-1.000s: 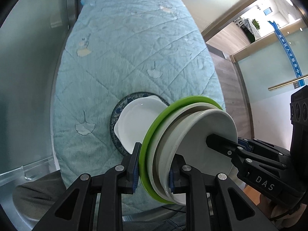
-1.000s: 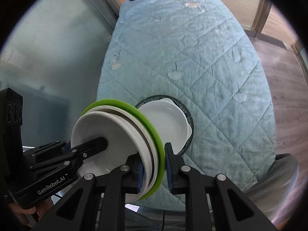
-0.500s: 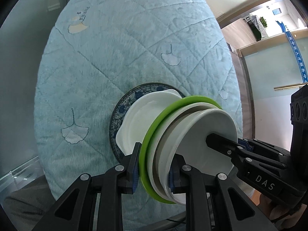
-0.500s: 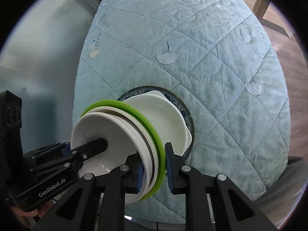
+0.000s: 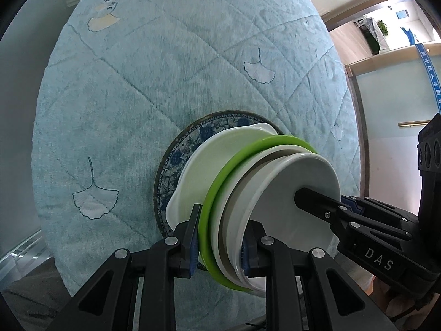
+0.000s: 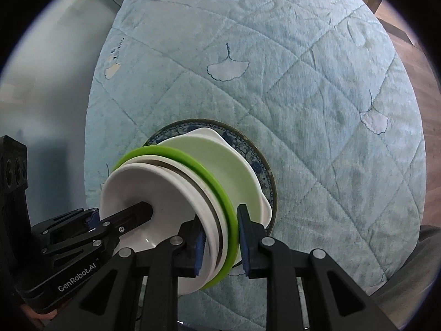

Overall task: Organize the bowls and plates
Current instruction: 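Lower the bowl stack onto the stacked dishes and open the left tool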

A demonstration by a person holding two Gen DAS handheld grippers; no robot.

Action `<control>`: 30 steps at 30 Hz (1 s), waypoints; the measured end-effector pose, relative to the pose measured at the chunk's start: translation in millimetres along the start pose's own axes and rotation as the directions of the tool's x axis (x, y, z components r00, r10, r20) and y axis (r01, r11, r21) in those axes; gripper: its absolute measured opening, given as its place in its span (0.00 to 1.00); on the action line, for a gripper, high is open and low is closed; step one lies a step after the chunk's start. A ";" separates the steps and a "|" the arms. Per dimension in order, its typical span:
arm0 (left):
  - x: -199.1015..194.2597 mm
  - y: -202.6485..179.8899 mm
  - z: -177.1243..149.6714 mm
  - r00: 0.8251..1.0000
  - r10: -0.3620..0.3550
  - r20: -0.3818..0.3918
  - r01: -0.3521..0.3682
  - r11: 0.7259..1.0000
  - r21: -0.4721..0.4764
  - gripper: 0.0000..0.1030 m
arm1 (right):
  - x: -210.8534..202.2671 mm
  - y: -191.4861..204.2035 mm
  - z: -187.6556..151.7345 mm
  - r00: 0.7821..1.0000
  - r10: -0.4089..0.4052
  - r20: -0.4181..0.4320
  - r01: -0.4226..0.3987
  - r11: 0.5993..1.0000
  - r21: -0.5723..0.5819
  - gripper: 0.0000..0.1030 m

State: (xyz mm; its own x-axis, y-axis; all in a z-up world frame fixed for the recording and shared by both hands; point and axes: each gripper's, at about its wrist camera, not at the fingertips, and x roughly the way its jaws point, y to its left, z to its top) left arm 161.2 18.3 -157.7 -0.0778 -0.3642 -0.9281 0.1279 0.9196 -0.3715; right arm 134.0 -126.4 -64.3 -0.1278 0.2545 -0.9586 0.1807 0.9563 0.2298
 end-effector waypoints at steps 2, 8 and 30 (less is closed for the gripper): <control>2.6 0.7 1.0 1.000 0.001 -0.002 -0.001 1.000 -0.005 0.19 | 2.8 -1.1 1.4 1.000 0.003 -0.003 -0.003 1.000 0.007 0.20; 6.8 1.3 4.7 1.000 0.005 -0.002 -0.005 1.000 -0.004 0.19 | 7.8 -0.3 6.4 1.000 -0.006 0.006 0.006 1.000 0.000 0.21; -11.3 3.5 -3.8 1.000 0.027 0.017 -0.026 1.000 -0.003 0.34 | -7.1 3.9 2.9 0.998 -0.044 0.039 0.045 0.999 -0.023 0.29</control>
State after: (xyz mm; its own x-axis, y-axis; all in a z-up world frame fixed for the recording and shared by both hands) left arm 158.8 26.1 -148.5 -0.0579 -0.3420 -0.9379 0.1273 0.9293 -0.3468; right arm 138.5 -124.9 -57.0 -0.0974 0.2063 -0.9736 0.1525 0.9698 0.1902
